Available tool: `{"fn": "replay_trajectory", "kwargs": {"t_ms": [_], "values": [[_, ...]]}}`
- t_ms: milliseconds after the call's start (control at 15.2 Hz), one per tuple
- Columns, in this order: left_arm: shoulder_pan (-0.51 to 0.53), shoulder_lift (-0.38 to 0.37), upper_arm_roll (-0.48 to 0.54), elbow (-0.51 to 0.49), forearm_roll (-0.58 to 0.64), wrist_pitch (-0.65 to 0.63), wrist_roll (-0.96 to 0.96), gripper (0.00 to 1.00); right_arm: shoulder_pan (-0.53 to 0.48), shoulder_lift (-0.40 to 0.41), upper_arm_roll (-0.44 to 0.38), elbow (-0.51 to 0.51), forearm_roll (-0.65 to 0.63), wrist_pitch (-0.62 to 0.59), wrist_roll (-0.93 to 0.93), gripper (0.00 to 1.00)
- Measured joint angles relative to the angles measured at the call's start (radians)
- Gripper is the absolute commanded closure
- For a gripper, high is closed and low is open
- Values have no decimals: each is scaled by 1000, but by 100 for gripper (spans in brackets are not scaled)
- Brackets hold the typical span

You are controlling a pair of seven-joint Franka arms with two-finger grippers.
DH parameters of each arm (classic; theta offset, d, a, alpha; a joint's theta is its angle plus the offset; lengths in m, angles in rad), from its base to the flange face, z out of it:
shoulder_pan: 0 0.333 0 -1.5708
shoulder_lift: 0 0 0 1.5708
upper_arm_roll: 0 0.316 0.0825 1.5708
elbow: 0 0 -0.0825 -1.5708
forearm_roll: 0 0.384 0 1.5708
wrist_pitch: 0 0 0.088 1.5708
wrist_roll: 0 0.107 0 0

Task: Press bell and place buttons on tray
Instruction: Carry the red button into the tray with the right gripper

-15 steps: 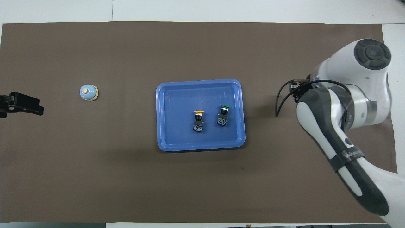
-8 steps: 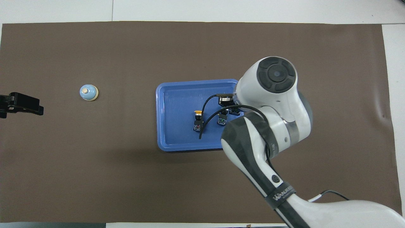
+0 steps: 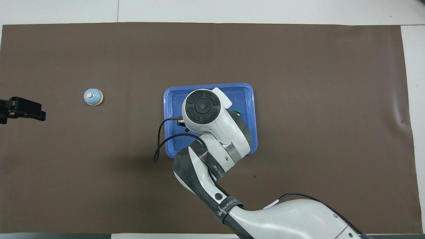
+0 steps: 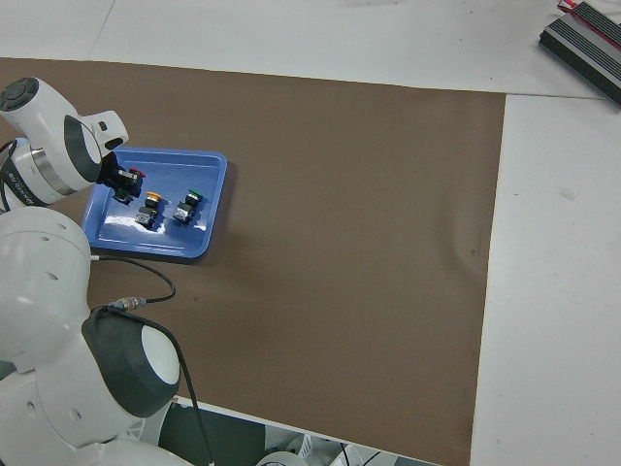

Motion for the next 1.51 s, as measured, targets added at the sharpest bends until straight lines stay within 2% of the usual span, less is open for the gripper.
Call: {"fn": "replay_trajectory", "kwargs": {"t_ms": [328,722,788,854,1182,1511], "values": [[0,0,0,0,0,0,0,0,33,28,-1,8,-1,49,12,100],[0,0,0,0,0,0,0,0,72,66,-1,-37,-10,150,12,100],[0,0,0,0,0,0,0,0,75,67,-1,-44,-11,159,12,32],[0,0,0,0,0,0,0,0,75,67,-1,-48,-11,162,12,0],[0,0,0,0,0,0,0,0,75,67,-2,-47,-11,149,36,0],[0,0,0,0,0,0,0,0,68,37,-17,-15,-10,22,69,0]]}}
